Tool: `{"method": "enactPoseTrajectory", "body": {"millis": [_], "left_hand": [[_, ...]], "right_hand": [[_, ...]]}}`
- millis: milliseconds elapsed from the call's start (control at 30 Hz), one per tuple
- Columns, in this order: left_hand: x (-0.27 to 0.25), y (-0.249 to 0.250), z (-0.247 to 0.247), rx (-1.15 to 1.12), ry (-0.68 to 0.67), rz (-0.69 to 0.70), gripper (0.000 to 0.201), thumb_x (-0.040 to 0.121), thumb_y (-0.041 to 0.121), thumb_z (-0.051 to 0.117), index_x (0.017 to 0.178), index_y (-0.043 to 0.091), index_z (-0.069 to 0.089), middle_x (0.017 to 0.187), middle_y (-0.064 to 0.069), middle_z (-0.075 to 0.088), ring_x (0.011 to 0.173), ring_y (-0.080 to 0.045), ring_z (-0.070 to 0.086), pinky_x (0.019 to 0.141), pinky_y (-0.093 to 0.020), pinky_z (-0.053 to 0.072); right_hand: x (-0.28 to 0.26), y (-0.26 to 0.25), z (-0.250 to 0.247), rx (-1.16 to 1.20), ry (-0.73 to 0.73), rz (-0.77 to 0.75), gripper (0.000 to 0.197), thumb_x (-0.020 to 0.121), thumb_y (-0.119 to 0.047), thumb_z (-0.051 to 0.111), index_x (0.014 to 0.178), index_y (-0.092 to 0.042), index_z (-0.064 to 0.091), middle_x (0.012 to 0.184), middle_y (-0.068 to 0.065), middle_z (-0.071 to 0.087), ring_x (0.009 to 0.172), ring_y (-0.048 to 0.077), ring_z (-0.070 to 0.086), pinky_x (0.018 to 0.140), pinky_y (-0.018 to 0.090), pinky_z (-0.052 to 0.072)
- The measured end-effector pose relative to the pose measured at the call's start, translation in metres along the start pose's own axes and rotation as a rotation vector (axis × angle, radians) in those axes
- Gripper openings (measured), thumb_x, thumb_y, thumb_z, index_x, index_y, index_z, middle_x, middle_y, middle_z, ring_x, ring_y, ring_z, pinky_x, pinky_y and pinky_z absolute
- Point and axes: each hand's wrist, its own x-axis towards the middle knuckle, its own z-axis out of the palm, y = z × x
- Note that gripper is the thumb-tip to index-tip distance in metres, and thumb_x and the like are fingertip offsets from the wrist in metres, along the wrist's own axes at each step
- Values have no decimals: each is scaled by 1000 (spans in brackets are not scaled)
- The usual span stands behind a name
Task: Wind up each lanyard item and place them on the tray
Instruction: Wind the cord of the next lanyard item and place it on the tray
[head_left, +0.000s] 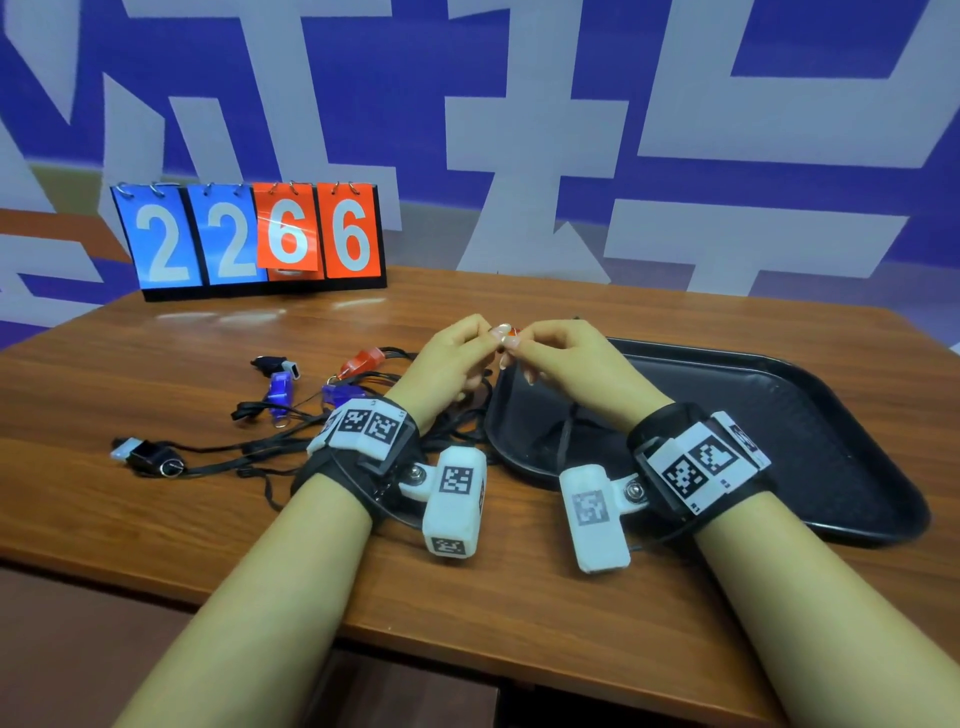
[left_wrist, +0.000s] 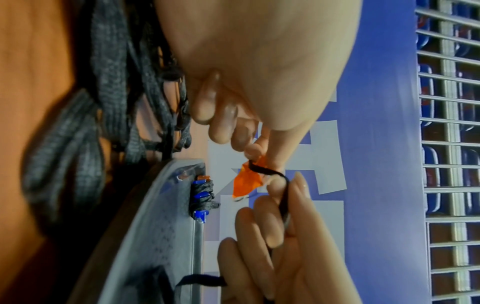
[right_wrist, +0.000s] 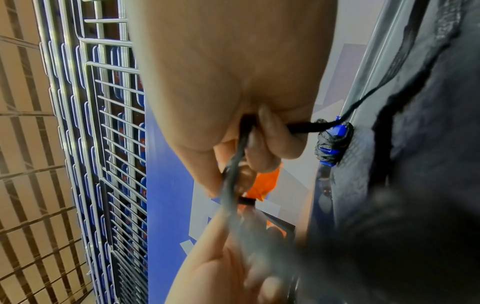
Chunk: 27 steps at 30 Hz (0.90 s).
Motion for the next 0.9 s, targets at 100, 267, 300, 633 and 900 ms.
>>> {"method": "enactPoseTrajectory", "body": {"millis": [100, 267, 300, 633, 900], "left_hand": [[0, 0, 0, -4, -36, -20, 23, 103, 29, 48, 90, 10, 51, 61, 5, 41, 45, -6, 26, 41, -17, 19], [-4, 4, -1, -170, -159, -35, 33, 103, 24, 47, 71, 17, 42, 56, 6, 31, 45, -7, 21, 44, -23, 8], [-4, 5, -2, -187, -199, -47, 33, 103, 24, 47, 71, 17, 42, 57, 6, 30, 44, -6, 20, 44, -23, 8], [-7, 3, -5, -457, -389, -96, 27, 94, 26, 51, 68, 17, 55, 56, 3, 30, 42, -4, 24, 44, -23, 9], [-2, -2, -4, -733, -290, -38, 31, 98, 26, 47, 72, 12, 56, 56, 2, 39, 40, -6, 32, 47, -24, 10]], "right_hand": [[-2, -4, -2, 61, 30, -34, 34, 97, -28, 59, 78, -2, 69, 52, -10, 53, 44, 1, 40, 47, 7, 31], [-1, -3, -5, 136, 211, -37, 40, 97, -28, 61, 61, -11, 55, 47, -15, 48, 45, 0, 40, 50, 6, 32], [-1, -1, -5, 135, 216, -31, 40, 96, -29, 61, 60, -11, 54, 48, -13, 48, 45, 0, 40, 50, 7, 33], [-4, -2, -8, 127, 100, 50, 45, 96, -39, 58, 71, -1, 55, 56, 0, 44, 41, 5, 33, 42, 14, 28], [1, 3, -2, 131, 52, 36, 35, 103, -24, 48, 71, -22, 63, 47, -11, 33, 44, 7, 26, 42, 19, 22]]}}
